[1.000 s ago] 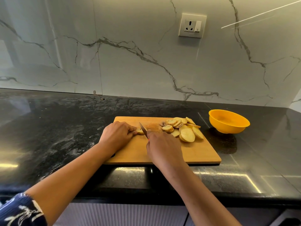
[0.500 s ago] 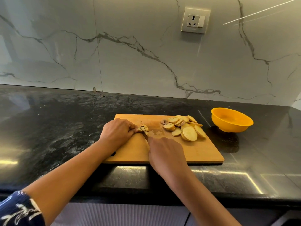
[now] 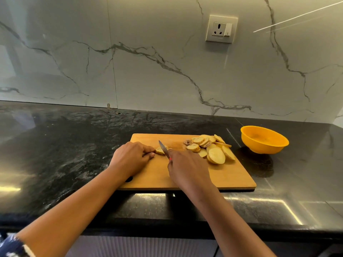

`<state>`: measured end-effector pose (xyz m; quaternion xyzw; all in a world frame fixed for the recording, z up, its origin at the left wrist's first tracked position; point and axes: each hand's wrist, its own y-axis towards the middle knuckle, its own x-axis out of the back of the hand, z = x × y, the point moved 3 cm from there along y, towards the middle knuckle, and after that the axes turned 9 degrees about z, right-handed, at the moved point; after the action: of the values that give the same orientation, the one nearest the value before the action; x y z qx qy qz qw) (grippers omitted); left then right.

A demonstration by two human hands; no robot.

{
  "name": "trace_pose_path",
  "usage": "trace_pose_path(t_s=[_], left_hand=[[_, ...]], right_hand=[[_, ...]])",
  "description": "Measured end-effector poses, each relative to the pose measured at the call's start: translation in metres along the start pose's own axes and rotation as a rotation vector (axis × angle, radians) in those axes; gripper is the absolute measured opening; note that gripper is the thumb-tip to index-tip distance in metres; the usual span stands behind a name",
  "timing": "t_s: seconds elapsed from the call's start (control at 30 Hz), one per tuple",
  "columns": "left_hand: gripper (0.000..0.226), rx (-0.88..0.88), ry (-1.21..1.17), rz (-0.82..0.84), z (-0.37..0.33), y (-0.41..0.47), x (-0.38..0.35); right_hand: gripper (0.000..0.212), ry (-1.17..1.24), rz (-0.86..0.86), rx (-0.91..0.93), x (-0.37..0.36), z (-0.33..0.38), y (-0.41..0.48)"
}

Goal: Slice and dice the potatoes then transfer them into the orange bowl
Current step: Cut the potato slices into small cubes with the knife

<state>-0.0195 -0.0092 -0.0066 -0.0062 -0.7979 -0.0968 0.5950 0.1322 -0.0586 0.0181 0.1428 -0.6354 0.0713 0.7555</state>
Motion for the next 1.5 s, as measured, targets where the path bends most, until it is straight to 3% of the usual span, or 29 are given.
trace_pose_path(t_s=[0.33, 0.77, 0.83, 0.9, 0.97, 1.0, 1.1, 1.17, 1.27, 1.37, 1.43, 1.5], left_hand=[[0.03, -0.017, 0.031, 0.02, 0.001, 0.001, -0.003], [0.035, 0.006, 0.02, -0.049, 0.004, 0.001, 0.001], [0.041, -0.086, -0.001, -0.053, 0.004, 0.0, 0.001], [0.048, -0.351, -0.034, -0.013, -0.006, -0.004, -0.001], [0.056, -0.566, 0.053, 0.085, -0.017, -0.008, -0.005], [0.062, -0.581, 0.117, 0.115, -0.018, -0.007, -0.007], [0.067, -0.406, 0.215, 0.128, -0.008, 0.003, -0.008], [0.061, -0.354, 0.125, 0.133, -0.001, 0.007, -0.008], [0.071, -0.327, -0.134, 0.092, 0.006, 0.01, -0.007], [0.06, -0.277, -0.175, 0.027, 0.005, 0.015, -0.003], [0.058, -0.262, -0.149, 0.12, -0.002, 0.02, -0.004], [0.071, -0.261, -0.092, 0.269, -0.013, 0.028, -0.009]], right_hand=[[0.028, -0.067, 0.099, 0.015, -0.008, 0.014, 0.016], [0.033, -0.107, 0.027, 0.098, 0.005, -0.018, -0.029], [0.035, -0.134, 0.006, 0.125, 0.006, -0.019, -0.028], [0.037, -0.145, -0.006, 0.154, 0.005, -0.021, -0.027], [0.04, -0.147, -0.011, 0.17, 0.002, -0.023, -0.028], [0.041, -0.146, -0.013, 0.171, 0.001, -0.024, -0.029], [0.041, -0.128, -0.01, 0.159, 0.0, -0.03, -0.033], [0.04, -0.108, 0.001, 0.148, 0.002, -0.037, -0.037], [0.039, -0.072, 0.028, 0.119, 0.01, -0.051, -0.047], [0.039, -0.013, 0.047, 0.037, 0.021, -0.069, -0.053], [0.038, 0.038, 0.056, -0.035, 0.024, -0.078, -0.05], [0.035, 0.048, 0.037, -0.095, 0.025, -0.083, -0.041]])
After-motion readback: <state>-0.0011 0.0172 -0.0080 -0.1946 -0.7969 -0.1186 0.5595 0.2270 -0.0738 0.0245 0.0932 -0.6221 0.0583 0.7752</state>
